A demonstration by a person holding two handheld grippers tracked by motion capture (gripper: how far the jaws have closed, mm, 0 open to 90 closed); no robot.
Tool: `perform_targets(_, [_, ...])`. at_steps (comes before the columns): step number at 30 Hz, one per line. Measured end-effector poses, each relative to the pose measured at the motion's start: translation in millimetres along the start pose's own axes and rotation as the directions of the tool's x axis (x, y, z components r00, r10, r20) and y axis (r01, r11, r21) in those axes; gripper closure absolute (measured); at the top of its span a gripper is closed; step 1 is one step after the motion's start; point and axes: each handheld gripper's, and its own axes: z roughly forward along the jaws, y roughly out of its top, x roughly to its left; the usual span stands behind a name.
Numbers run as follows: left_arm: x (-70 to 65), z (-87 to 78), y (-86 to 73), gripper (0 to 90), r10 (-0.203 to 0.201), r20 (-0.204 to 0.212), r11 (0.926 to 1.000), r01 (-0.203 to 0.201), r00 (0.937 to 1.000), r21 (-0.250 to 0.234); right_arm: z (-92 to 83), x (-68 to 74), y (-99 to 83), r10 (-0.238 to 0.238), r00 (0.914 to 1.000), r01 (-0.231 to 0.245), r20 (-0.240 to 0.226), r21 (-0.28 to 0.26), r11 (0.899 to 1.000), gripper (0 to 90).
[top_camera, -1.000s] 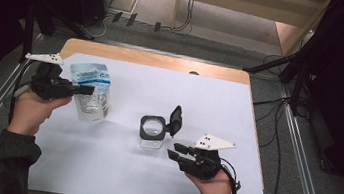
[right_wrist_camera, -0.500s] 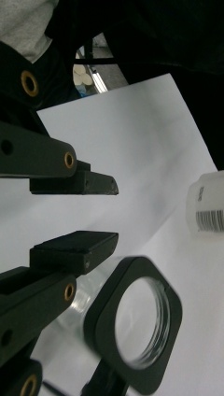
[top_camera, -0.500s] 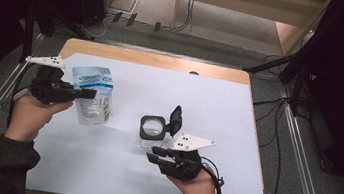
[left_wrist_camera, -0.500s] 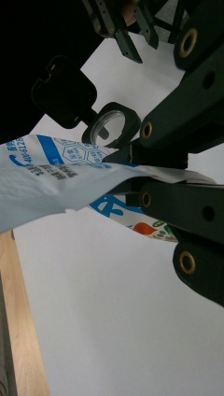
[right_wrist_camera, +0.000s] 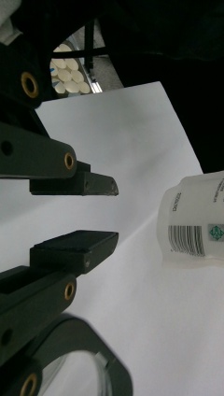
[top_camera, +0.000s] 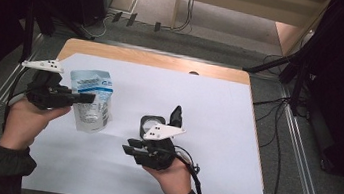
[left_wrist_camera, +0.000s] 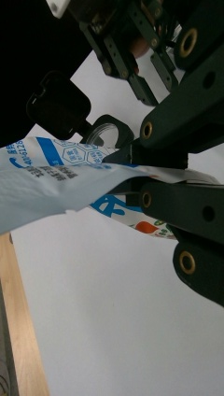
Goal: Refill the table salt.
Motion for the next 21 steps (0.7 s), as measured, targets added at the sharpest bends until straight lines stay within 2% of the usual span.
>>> perform_targets(1, [-1.3,-0.9,-0.4,90.0,0.001,-0.003,1.0,-0.001,1.0,-0.003,8.9,-0.2,2.3,-0.01,0.9999,0.01,-0.002,0.004,1.0,71.7])
perform_targets(3, [-4.2,-2.2,-1.0,90.0,0.007,-0.016,1.0,-0.007,0.9999,-0.003,13.3,-0.3,3.1,-0.011,0.9999,0.011,-0.001,0.007,1.0,71.2])
perform_targets(9, [-8.2,-5.6,-3.3,90.0,0.002,-0.016,1.0,-0.002,0.9999,-0.003,40.1,2.7,7.2,-0.021,0.9997,0.021,-0.012,0.033,0.999,70.7])
perform_targets(11, [-10.4,-6.1,-3.9,90.0,0.002,-0.022,1.0,-0.002,0.9997,-0.004,54.0,5.8,8.7,-0.042,0.9991,0.042,-0.009,0.034,0.999,69.6])
perform_targets(13, [-11.7,-6.6,-4.3,90.0,0.002,-0.022,1.0,-0.002,0.9998,-0.003,58.7,6.6,8.6,-0.041,0.9991,0.041,-0.008,0.031,0.999,68.5])
perform_targets(15, [-12.3,-6.5,-5.0,90.0,0.001,-0.023,1.0,-0.002,0.9997,-0.003,68.6,5.3,7.6,-0.006,0.9997,0.006,-0.026,0.016,1.0,63.7])
perform_targets(17, [-11.8,-5.9,-5.9,90.0,0.005,-0.022,1.0,-0.005,0.9997,0.001,77.2,4.0,6.6,0.03,0.9991,-0.03,-0.031,0.01,1.0,63.3])
perform_targets(19, [-13.1,-4.8,-6.6,90.0,0.004,-0.024,1.0,-0.003,0.9997,0.005,83.8,4.0,5.1,0.006,1.0,-0.006,0.002,0.01,1.0,62.4])
perform_targets(21, [-14.7,-4.2,-6.8,90.0,0.008,-0.026,0.9999,-0.008,0.9996,0.01,89.5,2.3,2.8,0.005,0.9998,-0.005,0.02,0.019,1.0,58.9])
